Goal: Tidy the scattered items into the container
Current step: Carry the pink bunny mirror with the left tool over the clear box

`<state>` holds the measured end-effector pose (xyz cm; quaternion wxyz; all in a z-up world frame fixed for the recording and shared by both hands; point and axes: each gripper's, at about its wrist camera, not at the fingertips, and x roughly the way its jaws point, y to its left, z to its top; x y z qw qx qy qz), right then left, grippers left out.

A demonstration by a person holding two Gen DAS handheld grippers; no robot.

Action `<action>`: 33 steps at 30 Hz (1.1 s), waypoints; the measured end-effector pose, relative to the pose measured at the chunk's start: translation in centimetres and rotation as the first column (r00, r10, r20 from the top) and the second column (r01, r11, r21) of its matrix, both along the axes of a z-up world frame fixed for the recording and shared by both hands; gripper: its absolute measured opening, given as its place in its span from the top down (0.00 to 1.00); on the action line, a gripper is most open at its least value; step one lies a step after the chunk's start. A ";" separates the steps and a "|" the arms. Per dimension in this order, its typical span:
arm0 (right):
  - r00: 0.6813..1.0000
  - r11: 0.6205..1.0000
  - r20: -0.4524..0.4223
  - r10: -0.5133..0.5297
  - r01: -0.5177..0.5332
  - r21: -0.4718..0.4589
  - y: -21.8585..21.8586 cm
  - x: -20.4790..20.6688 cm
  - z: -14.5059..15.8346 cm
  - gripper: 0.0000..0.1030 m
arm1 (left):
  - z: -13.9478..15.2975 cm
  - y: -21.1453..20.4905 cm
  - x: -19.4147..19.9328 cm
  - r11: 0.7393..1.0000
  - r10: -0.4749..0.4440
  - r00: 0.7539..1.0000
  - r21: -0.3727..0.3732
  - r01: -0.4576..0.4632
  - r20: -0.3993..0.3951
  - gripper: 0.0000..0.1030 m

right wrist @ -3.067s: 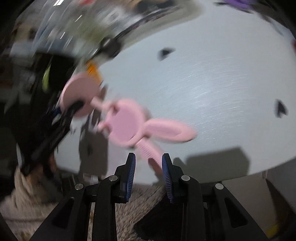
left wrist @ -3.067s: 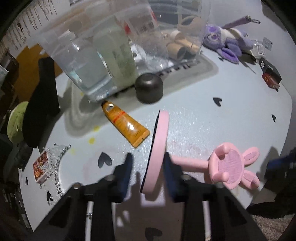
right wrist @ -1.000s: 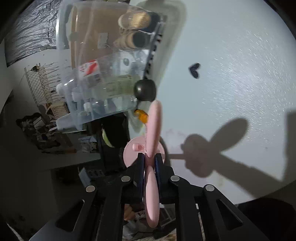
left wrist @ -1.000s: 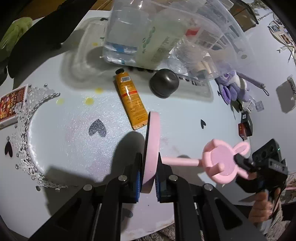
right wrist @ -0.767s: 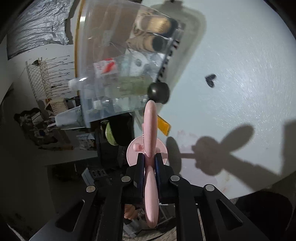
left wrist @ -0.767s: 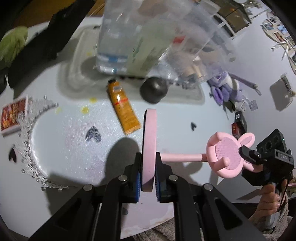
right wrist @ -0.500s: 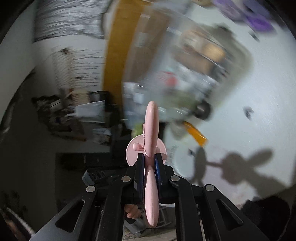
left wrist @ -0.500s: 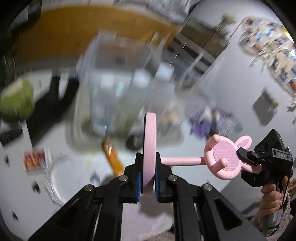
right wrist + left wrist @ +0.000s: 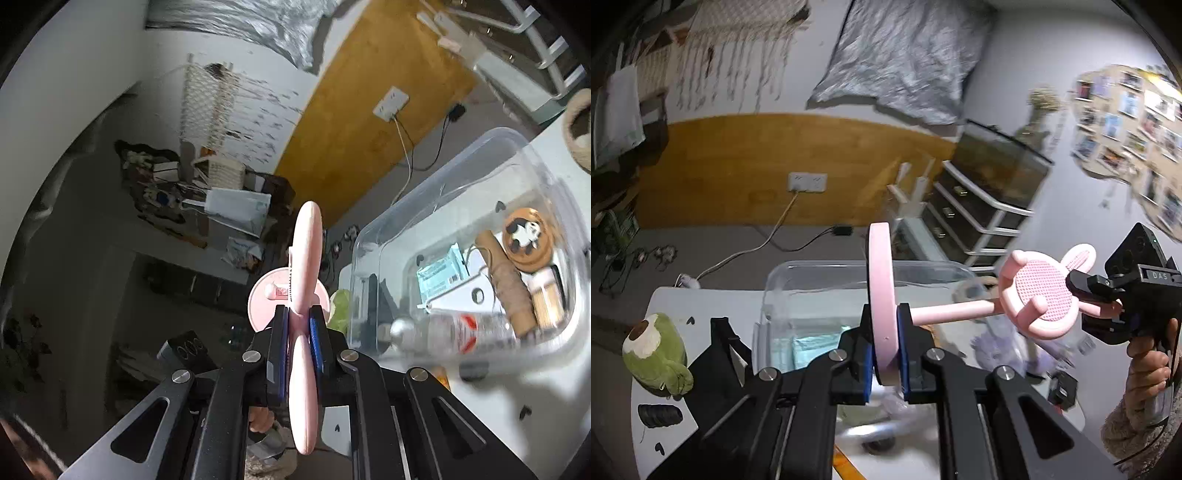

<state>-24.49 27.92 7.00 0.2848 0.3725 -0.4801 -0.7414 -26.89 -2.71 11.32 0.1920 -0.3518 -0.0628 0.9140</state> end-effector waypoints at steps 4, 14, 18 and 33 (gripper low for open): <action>0.992 0.998 0.117 0.048 -0.044 -0.033 0.0 -5.8 -3.7 0.88 | -2.3 -0.1 -3.9 0.998 0.050 0.996 -0.051 -0.047 0.072 0.89; 0.941 0.983 0.325 0.100 -0.043 -0.180 -0.5 -11.4 -12.8 0.88 | -10.1 -0.5 -9.0 0.974 0.144 0.970 -0.199 -0.104 0.197 0.87; 0.924 0.976 0.368 0.105 -0.025 -0.216 -0.3 -12.2 -15.2 0.88 | -12.1 0.4 -9.6 0.957 0.132 0.968 -0.281 -0.068 0.214 0.85; 0.859 0.968 0.496 0.129 -0.001 -0.250 -1.0 -15.1 -22.2 0.88 | -11.9 -2.8 -9.4 0.977 0.185 0.970 -0.134 -0.164 0.160 0.53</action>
